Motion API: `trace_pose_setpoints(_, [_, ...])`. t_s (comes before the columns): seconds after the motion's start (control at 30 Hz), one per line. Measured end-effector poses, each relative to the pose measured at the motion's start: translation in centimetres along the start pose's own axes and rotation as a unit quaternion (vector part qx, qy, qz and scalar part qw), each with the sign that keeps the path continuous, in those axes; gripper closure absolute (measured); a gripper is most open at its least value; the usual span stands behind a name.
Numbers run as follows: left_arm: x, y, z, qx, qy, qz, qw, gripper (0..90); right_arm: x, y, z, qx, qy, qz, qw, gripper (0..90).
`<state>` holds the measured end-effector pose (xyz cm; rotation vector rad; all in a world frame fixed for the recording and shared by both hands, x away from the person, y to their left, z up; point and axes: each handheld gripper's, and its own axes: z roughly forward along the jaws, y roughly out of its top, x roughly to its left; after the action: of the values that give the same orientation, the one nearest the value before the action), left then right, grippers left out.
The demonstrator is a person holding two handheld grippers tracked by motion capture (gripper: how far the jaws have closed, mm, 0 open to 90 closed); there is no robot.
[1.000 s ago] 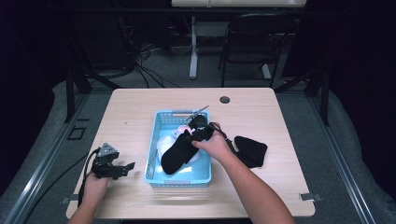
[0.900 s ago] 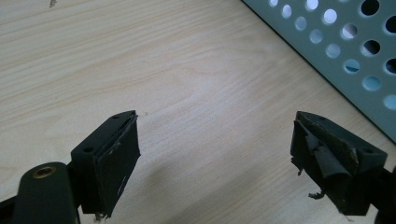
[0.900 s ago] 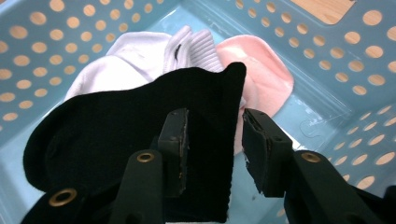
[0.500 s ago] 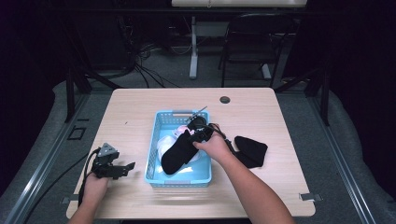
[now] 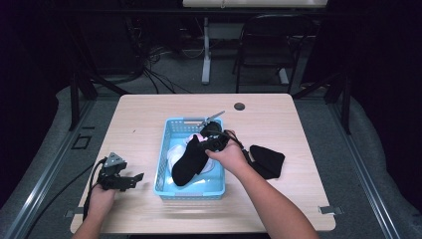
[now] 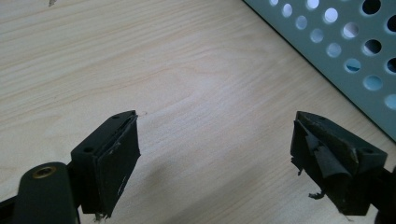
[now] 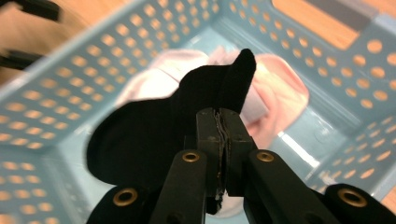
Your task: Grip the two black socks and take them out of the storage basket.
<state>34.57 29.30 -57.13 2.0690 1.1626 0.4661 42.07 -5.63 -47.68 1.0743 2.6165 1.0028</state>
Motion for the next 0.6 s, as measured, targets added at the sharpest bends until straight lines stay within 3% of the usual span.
trace_pose_setpoints(0.27, [0.0, 0.0, 0.0, 0.002, -0.001, 0.0, 1.0, 15.6, 1.2, 1.7, -3.2, -0.038, 0.014, -0.008, 0.9991, 88.4])
trace_pose_setpoints(0.6, [0.0, 0.0, 0.0, 0.002, 0.0, 0.0, 1.0, 15.6, 2.4, 3.7, -6.3, -0.074, 0.013, -0.022, 0.997, 88.4])
